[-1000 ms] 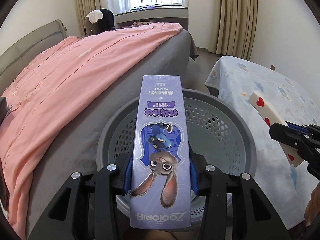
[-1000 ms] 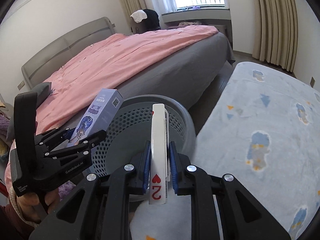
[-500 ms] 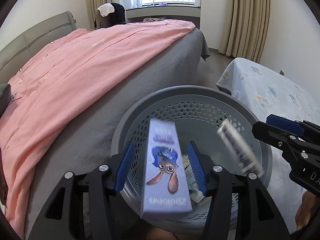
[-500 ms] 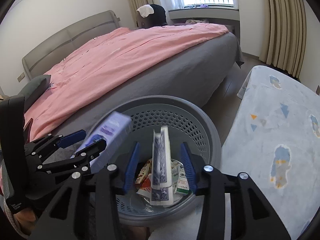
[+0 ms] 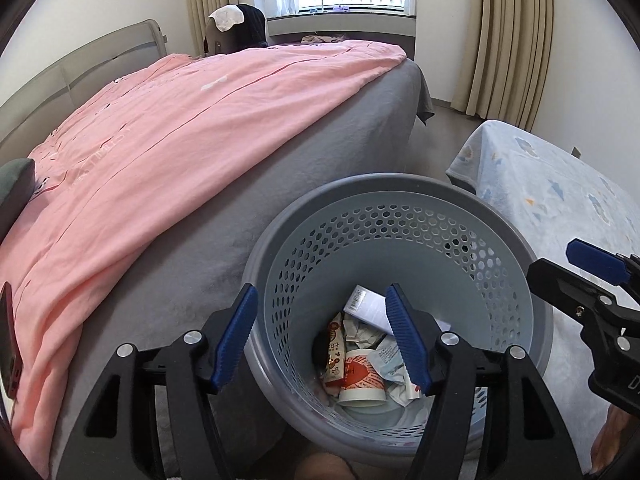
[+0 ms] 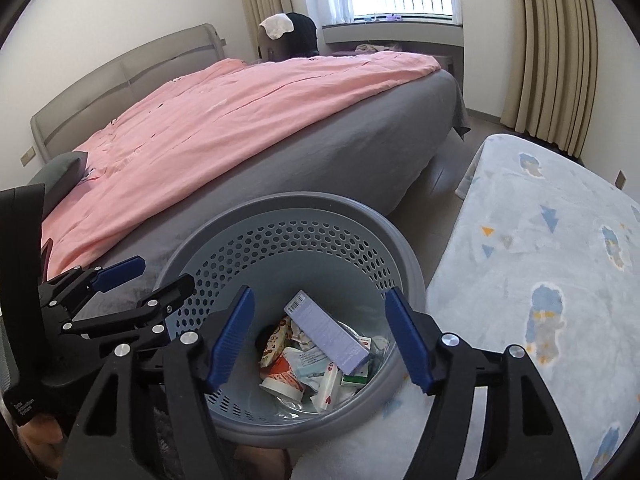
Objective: Collect trash
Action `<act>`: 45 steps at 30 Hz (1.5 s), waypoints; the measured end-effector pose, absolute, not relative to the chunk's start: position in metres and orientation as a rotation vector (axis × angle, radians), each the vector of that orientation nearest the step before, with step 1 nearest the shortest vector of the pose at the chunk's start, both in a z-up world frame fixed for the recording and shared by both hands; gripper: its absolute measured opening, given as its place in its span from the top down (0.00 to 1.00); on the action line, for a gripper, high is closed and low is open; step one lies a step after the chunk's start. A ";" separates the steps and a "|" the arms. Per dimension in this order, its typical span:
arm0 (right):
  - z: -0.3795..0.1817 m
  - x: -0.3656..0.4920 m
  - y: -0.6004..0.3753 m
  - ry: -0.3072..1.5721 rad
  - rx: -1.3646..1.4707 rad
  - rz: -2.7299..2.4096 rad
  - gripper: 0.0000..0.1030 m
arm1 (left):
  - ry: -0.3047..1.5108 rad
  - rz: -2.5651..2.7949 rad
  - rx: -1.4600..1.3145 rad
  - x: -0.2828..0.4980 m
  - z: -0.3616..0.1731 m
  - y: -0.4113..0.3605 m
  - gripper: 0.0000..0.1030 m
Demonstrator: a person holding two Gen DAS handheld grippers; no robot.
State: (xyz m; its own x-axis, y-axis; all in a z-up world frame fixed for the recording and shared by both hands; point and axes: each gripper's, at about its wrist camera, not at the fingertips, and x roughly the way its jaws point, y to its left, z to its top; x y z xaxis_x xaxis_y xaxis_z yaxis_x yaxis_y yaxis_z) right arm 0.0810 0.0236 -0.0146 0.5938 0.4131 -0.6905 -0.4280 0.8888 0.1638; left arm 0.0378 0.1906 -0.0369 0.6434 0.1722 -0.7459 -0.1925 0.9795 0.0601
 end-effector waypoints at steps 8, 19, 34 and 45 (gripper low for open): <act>-0.015 0.078 0.022 0.803 -0.023 0.453 0.25 | 0.832 0.226 -0.040 0.034 -0.034 0.194 0.34; -0.012 0.071 0.023 0.803 -0.032 0.418 0.20 | 0.814 0.230 -0.042 0.028 -0.029 0.196 0.34; -0.014 0.068 0.027 0.813 -0.043 0.400 0.20 | 0.791 0.223 -0.058 0.021 -0.024 0.199 0.28; -0.015 0.067 0.026 0.811 -0.041 0.391 0.20 | 0.781 0.231 -0.056 0.019 -0.022 0.200 0.25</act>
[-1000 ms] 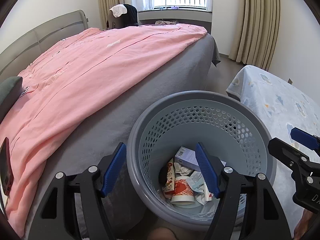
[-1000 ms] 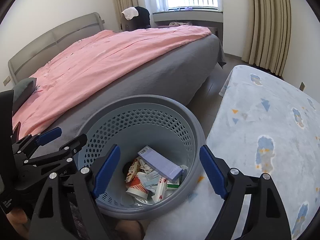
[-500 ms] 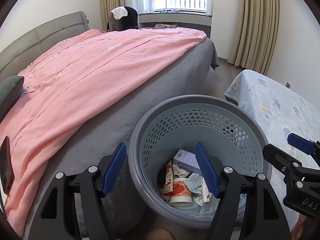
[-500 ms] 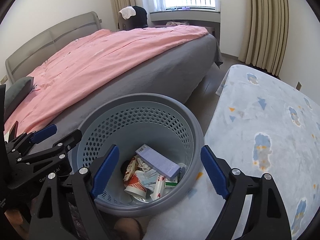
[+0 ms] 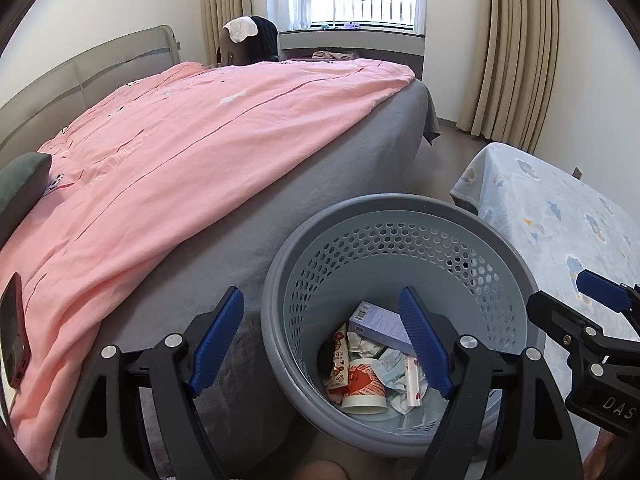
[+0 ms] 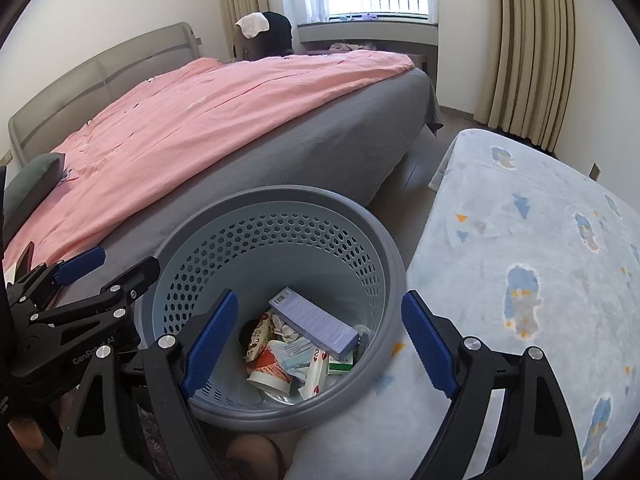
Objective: Collect trash
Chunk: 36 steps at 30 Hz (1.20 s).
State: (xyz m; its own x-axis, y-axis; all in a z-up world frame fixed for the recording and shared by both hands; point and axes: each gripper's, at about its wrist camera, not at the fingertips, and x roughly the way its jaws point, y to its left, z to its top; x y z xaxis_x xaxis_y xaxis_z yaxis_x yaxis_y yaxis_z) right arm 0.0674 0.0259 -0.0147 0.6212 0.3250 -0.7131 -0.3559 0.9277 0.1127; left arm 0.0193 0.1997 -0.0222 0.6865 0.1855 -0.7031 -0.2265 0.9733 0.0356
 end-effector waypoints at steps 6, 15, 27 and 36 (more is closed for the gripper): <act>-0.015 0.068 0.026 0.813 -0.041 0.393 0.20 | 0.784 0.230 -0.053 0.020 -0.023 0.201 0.25; -0.015 0.067 0.026 0.812 -0.037 0.389 0.20 | 0.788 0.233 -0.061 0.020 -0.023 0.202 0.25; -0.016 0.068 0.025 0.814 -0.033 0.392 0.20 | 0.788 0.249 -0.058 0.020 -0.023 0.204 0.24; -0.017 0.067 0.025 0.814 -0.033 0.392 0.20 | 0.798 0.248 -0.059 0.022 -0.023 0.204 0.23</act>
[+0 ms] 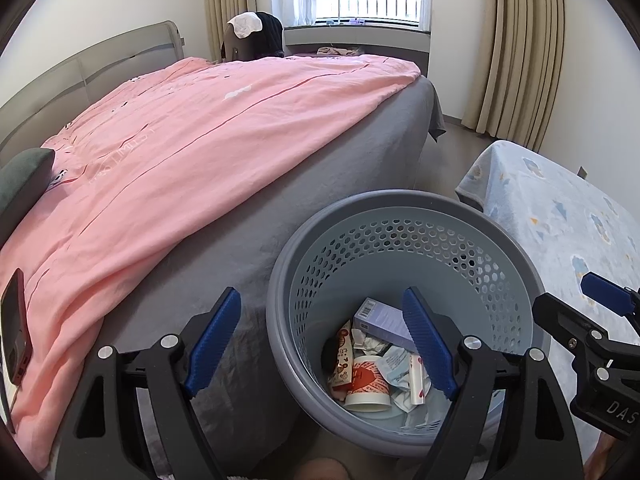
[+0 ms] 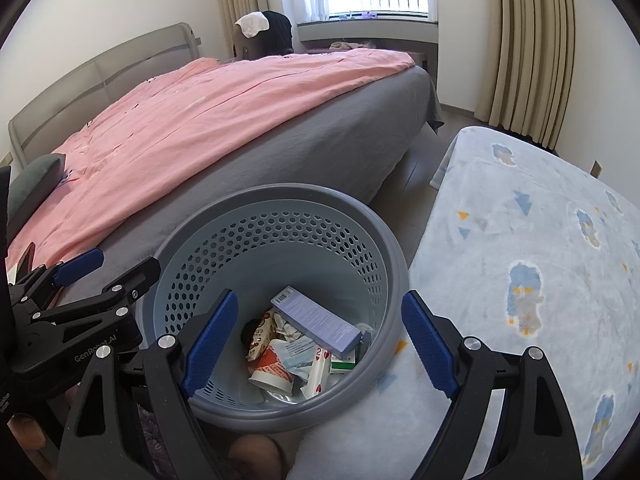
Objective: Collect trash
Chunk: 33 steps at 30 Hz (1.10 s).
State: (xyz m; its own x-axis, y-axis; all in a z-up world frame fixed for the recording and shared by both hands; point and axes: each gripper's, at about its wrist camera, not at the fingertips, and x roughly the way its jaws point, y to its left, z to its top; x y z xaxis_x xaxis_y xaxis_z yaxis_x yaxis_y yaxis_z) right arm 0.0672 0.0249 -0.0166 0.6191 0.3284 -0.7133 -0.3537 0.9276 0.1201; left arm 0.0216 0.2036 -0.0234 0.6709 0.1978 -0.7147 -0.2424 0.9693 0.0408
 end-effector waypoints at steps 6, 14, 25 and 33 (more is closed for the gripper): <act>-0.016 0.067 0.025 0.813 -0.034 0.391 0.20 | 0.790 0.248 -0.053 0.021 -0.023 0.203 0.23; -0.016 0.066 0.026 0.814 -0.035 0.393 0.20 | 0.788 0.251 -0.048 0.022 -0.022 0.202 0.23; -0.016 0.066 0.027 0.812 -0.037 0.393 0.20 | 0.781 0.253 -0.036 0.020 -0.022 0.201 0.23; -0.016 0.066 0.027 0.813 -0.037 0.393 0.20 | 0.785 0.256 -0.043 0.019 -0.021 0.202 0.23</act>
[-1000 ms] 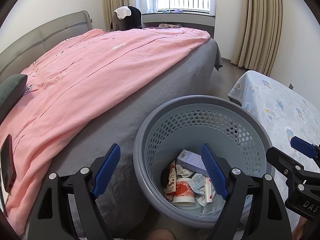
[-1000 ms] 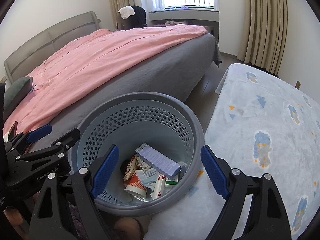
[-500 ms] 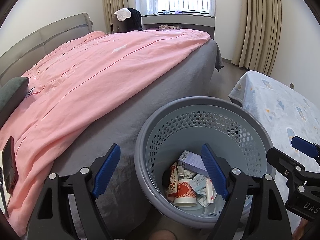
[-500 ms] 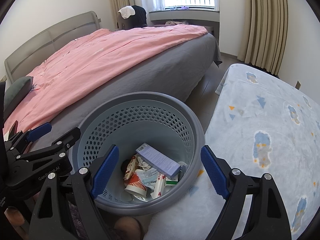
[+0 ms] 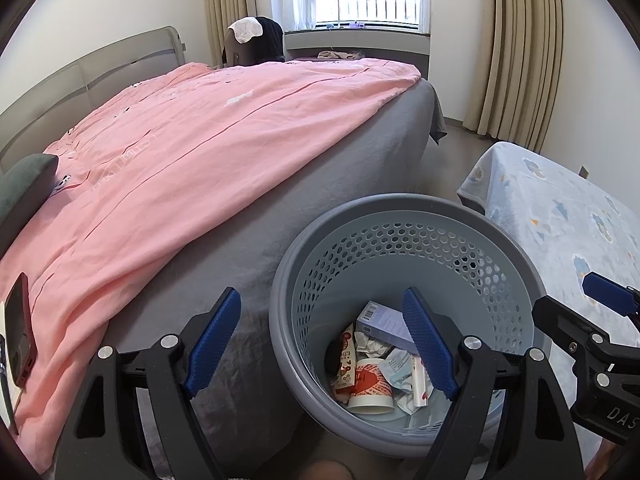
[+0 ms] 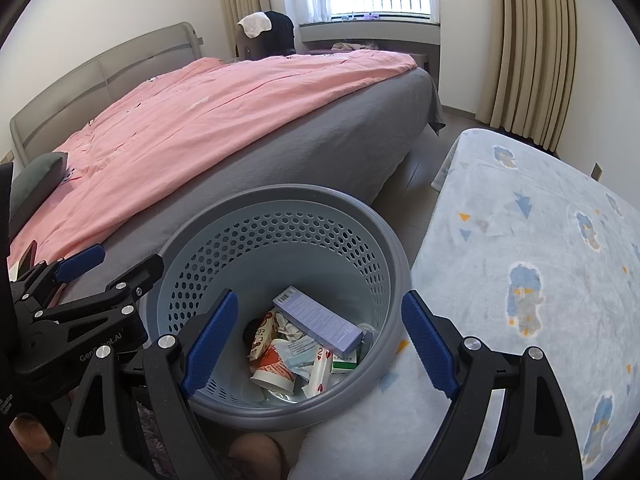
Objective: Collect trash
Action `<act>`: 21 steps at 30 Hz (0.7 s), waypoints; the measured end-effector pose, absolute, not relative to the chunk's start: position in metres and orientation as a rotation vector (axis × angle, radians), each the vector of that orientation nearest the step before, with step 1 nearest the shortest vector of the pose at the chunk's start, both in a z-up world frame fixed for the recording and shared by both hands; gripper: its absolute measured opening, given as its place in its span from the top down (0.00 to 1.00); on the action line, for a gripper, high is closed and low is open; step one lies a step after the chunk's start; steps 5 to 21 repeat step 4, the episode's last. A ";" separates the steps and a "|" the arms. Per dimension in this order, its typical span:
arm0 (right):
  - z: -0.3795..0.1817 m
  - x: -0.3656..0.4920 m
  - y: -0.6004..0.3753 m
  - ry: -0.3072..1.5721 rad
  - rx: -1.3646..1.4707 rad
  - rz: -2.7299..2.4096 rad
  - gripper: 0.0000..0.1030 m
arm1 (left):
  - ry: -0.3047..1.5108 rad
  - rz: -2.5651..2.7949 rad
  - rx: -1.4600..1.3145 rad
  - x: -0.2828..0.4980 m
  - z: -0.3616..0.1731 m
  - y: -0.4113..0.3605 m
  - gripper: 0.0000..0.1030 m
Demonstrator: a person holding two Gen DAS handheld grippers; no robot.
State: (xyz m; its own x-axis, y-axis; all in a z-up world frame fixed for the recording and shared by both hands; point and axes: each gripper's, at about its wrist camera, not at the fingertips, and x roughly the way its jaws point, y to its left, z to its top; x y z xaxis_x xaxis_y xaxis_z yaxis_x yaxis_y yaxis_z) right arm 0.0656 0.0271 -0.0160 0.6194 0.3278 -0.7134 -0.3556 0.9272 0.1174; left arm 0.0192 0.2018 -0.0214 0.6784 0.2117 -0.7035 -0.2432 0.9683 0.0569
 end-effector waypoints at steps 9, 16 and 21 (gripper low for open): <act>-0.016 0.065 0.027 0.812 -0.037 0.394 0.20 | 0.783 0.256 -0.042 0.019 -0.021 0.202 0.23; -0.016 0.065 0.027 0.812 -0.037 0.394 0.20 | 0.783 0.256 -0.042 0.019 -0.021 0.202 0.23; -0.016 0.065 0.027 0.812 -0.037 0.394 0.20 | 0.783 0.256 -0.042 0.019 -0.021 0.202 0.23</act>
